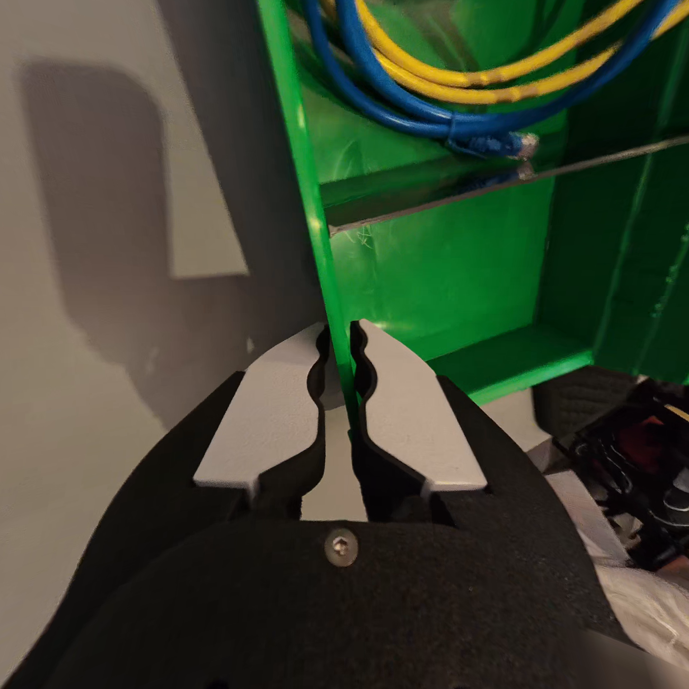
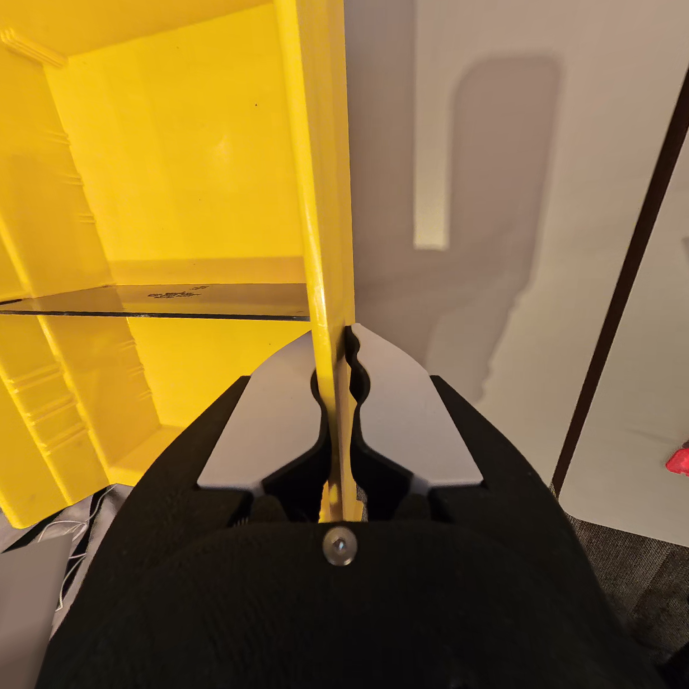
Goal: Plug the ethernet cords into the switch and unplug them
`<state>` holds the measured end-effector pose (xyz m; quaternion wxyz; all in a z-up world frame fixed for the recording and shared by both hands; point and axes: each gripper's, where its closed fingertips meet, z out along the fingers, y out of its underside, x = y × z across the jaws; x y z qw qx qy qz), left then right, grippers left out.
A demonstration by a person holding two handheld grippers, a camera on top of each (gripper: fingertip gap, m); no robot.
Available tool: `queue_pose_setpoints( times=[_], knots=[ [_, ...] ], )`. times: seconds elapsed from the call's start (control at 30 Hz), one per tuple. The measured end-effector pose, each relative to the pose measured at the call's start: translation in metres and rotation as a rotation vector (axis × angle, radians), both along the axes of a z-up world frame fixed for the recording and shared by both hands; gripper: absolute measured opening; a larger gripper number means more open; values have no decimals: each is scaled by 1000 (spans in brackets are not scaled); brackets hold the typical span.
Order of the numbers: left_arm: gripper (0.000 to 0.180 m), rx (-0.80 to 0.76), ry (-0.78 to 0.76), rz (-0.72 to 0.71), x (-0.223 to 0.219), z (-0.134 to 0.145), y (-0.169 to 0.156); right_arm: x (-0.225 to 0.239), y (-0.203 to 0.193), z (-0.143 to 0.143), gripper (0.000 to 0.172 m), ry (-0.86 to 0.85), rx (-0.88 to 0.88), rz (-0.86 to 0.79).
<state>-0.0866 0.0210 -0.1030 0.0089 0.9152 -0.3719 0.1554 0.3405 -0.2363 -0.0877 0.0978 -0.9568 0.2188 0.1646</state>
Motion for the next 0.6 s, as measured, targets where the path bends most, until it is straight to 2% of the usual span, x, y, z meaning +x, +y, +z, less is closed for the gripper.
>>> queue_pose_setpoints(
  times=[0.07,0.2,0.3,0.6],
  knots=[
    [8,28,16,-32,-12,-1,16,-1,1,1,5,2,-2,-2],
    [10,2,-31,43,-36,0,43,-4,5,0,5,0,-8,-17],
    [10,29,-32,23,-62,1,57,-13,11,-5,5,5,-16,-9],
    [10,29,-43,139,-159,2,76,-61,71,-11,5,45,27,3]
  ],
)
